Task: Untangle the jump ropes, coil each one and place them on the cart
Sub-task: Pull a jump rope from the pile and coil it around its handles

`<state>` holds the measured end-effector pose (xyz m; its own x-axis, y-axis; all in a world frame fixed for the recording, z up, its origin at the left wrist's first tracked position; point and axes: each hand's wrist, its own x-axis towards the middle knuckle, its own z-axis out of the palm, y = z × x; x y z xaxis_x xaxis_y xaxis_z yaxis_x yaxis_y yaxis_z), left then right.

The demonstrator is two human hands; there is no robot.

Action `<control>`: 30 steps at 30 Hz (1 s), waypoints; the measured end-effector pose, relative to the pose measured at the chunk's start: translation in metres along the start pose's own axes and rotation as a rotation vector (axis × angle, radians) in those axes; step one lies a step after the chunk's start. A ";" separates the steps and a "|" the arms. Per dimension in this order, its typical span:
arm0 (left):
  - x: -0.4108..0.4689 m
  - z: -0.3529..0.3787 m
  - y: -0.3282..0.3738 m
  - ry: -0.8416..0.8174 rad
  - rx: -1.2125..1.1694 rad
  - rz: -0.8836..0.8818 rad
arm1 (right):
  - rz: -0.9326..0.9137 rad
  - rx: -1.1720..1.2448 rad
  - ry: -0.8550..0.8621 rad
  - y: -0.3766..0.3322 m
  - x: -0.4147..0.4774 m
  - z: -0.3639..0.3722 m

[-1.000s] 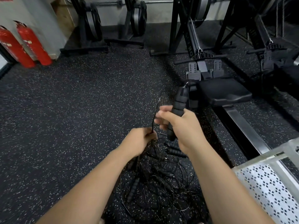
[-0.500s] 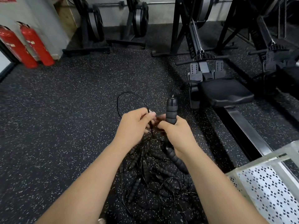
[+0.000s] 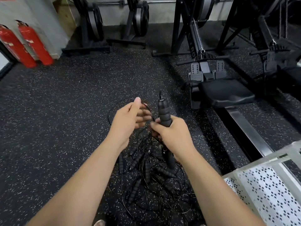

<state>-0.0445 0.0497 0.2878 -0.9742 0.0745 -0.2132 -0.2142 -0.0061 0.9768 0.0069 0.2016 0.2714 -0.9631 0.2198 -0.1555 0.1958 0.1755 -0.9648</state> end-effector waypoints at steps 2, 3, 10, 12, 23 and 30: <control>0.000 0.001 -0.006 -0.115 0.051 -0.034 | 0.000 0.108 0.045 -0.007 0.001 -0.007; -0.002 0.002 -0.009 -0.180 0.107 -0.029 | -0.001 0.159 0.058 -0.012 0.001 -0.010; -0.008 0.018 -0.027 -0.240 0.385 0.245 | -0.042 0.305 0.120 -0.028 -0.002 -0.024; -0.006 0.020 -0.028 -0.208 0.409 0.355 | -0.044 0.329 0.122 -0.030 -0.002 -0.027; 0.001 0.010 -0.028 -0.132 0.704 0.343 | -0.090 0.398 0.156 -0.042 -0.008 -0.032; 0.011 0.002 -0.034 -0.097 0.797 0.266 | -0.160 0.420 0.215 -0.053 -0.016 -0.032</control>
<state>-0.0477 0.0523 0.2521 -0.9666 0.2561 -0.0068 0.1717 0.6671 0.7249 0.0177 0.2194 0.3320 -0.9064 0.4224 0.0057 -0.0849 -0.1689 -0.9820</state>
